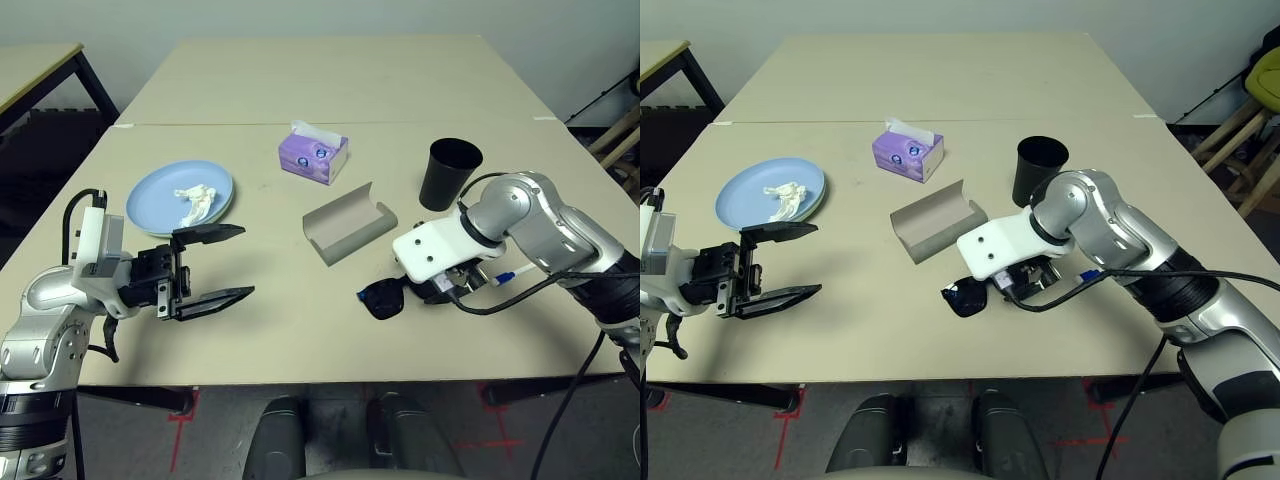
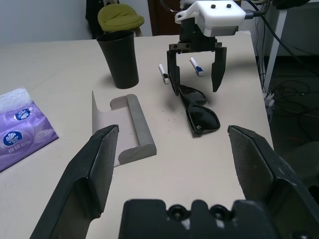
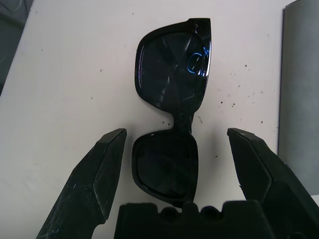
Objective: Organize and tidy the items on the table.
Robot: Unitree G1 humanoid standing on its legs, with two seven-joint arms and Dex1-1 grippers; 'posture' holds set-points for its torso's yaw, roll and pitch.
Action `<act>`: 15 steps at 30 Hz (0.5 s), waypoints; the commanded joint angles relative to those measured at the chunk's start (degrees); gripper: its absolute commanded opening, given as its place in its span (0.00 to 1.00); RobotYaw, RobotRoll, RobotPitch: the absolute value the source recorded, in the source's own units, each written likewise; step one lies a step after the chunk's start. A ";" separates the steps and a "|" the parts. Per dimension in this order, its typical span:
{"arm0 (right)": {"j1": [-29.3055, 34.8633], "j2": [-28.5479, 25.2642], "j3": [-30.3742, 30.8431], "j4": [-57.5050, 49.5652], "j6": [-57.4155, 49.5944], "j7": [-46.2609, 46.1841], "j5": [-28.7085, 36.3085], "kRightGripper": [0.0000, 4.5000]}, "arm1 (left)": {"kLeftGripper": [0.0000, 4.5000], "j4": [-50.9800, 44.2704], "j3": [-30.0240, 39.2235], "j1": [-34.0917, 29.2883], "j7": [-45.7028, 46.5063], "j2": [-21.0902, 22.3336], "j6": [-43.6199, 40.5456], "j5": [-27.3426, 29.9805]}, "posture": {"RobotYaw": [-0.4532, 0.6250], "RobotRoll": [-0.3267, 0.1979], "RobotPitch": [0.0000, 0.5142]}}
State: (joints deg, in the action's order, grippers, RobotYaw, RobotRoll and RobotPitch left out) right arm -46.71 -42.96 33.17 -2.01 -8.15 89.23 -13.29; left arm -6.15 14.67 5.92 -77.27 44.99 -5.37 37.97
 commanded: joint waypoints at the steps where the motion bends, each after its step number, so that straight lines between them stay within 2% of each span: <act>1: -0.65 0.64 1.01 -0.11 0.62 0.56 -1.13 1.00 | 0.99 -1.14 -0.41 -0.61 0.26 -0.07 0.25 -0.95 | 0.51 0.62 0.18; 15: 0.17 2.66 3.70 0.59 1.35 -0.03 -6.79 1.00 | 0.99 -0.96 -0.97 -0.32 0.42 -0.42 0.81 -1.42 | 0.51 0.62 0.19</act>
State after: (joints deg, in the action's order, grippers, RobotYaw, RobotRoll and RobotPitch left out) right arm -46.69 -40.67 35.65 -1.92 -7.18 89.32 -19.28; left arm -6.17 14.54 5.90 -76.95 44.98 -4.96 37.38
